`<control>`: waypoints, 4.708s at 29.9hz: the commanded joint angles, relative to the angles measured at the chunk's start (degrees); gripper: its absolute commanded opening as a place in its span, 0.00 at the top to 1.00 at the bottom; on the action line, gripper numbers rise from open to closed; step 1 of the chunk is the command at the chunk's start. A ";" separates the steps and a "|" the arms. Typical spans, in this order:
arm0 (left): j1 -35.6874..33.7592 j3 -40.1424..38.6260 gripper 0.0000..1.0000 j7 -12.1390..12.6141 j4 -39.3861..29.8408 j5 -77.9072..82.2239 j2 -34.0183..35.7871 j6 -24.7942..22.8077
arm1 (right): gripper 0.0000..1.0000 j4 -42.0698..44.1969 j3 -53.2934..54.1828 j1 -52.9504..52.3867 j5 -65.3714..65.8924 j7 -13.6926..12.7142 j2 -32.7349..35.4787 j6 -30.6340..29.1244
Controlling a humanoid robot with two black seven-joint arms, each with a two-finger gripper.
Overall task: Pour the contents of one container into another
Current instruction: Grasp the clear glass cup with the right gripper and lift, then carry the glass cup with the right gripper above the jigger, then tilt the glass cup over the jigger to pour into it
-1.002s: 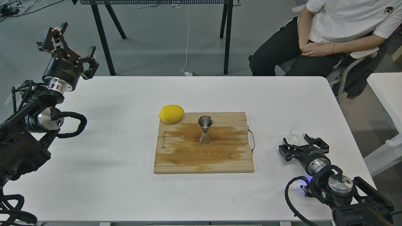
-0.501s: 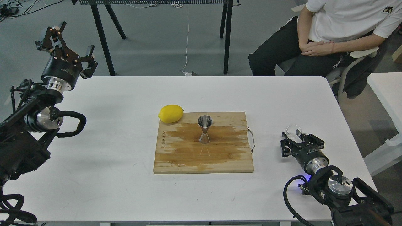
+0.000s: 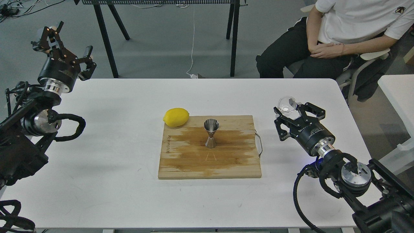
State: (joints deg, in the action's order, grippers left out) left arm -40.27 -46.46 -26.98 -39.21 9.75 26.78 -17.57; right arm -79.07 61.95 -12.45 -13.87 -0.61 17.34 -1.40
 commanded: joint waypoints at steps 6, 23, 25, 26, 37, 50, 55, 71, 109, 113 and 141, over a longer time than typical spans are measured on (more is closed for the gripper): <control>0.01 -0.12 0.00 -0.01 0.01 0.00 0.11 -0.09 | 0.68 -1.61 -9.65 -10.57 10.00 0.00 -0.99 7.90; 0.19 -0.03 0.00 -0.62 0.37 -0.09 0.03 -0.27 | 0.68 3.57 -18.79 -17.17 20.54 0.00 -4.95 10.89; 0.19 -0.03 0.00 -0.62 0.37 -0.09 0.03 -0.27 | 0.68 3.57 -19.93 -17.26 23.00 0.00 -5.12 11.59; 0.19 -0.03 0.00 -0.62 0.37 -0.09 0.03 -0.27 | 0.68 3.57 -20.37 -17.35 24.32 0.00 -5.47 12.03; 0.28 -0.03 0.00 -0.71 0.45 0.00 -0.33 -0.09 | 0.68 4.19 -23.71 -18.05 34.17 0.35 -9.69 16.87; 0.37 -0.03 0.00 -0.71 0.45 0.00 -0.41 -0.01 | 0.68 4.63 -28.02 -19.19 41.99 0.52 -9.95 20.12; 0.37 -0.03 0.00 -0.71 0.45 0.00 -0.41 -0.01 | 0.68 6.91 -29.25 -19.90 46.21 0.52 -11.71 20.21; 0.45 -0.03 0.00 -0.71 0.45 -0.09 -0.41 -0.01 | 0.68 8.14 -32.33 -20.69 50.78 0.79 -12.33 22.14; 0.45 -0.03 0.00 -0.71 0.54 -0.09 -0.33 -0.01 | 0.68 8.85 -34.44 -21.65 61.16 0.87 -11.63 24.52; 0.45 -0.03 0.00 -0.71 0.63 -0.09 -0.24 -0.09 | 0.68 8.93 -35.23 -21.65 61.16 1.31 -11.62 24.60; 0.81 -0.12 0.00 -0.80 0.54 -0.26 0.03 -0.01 | 0.68 9.02 -42.26 -26.31 68.01 2.11 -10.31 27.42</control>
State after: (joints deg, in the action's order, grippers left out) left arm -39.48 -46.59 -27.77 -38.60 9.49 26.81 -17.66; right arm -70.04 20.42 -37.79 54.02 1.44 6.54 25.99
